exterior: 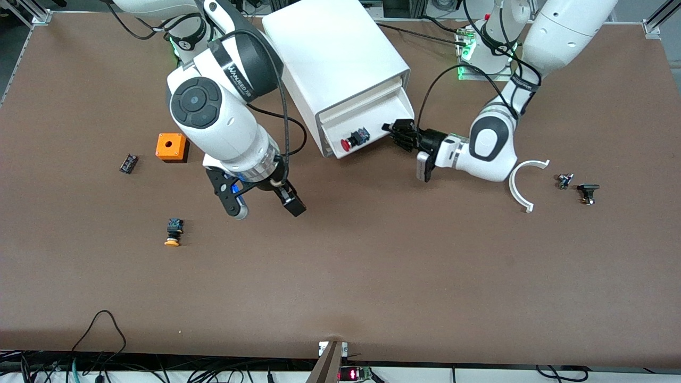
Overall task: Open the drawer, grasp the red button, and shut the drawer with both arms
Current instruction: 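Pull the drawer open with the left gripper while the right gripper approaches, then grasp the red button with the right gripper while the left gripper withdraws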
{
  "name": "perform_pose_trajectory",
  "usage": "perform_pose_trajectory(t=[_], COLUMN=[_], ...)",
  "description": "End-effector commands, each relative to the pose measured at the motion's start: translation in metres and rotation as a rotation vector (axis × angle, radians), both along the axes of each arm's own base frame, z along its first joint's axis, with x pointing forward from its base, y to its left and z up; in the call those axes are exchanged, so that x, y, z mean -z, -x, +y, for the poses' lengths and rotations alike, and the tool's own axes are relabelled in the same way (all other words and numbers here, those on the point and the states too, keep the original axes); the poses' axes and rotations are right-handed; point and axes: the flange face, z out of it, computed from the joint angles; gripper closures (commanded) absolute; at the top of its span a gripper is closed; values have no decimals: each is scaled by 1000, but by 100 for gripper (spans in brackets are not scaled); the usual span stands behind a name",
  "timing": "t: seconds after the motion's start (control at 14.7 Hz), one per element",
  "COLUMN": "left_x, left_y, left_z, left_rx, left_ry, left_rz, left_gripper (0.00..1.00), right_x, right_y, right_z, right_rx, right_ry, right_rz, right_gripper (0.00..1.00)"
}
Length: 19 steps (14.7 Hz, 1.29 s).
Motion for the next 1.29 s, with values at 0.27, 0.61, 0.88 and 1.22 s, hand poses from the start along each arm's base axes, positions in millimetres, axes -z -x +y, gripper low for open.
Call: perform_pose_trajectory(t=[0.27,0.61,0.88,1.22], left_x=[-2,-8,-15,-70], left_y=[-60,-69,-72,-94], left_z=[37,39,42,53], left_rx=[6,-9,-18,34], left_ry=[-52,-70,-79,-222], left_rz=[-51,-29,-32,69], left_gripper=[100,100,0,0], right_x=[14,35,51,85], right_y=[7,22,38,66], right_z=[52,88,116,150], right_rx=[158,199,190,149], right_ry=[-142,-211,-220,-174], right_rz=[2,56,61,86], right_gripper=[0,0,0,1])
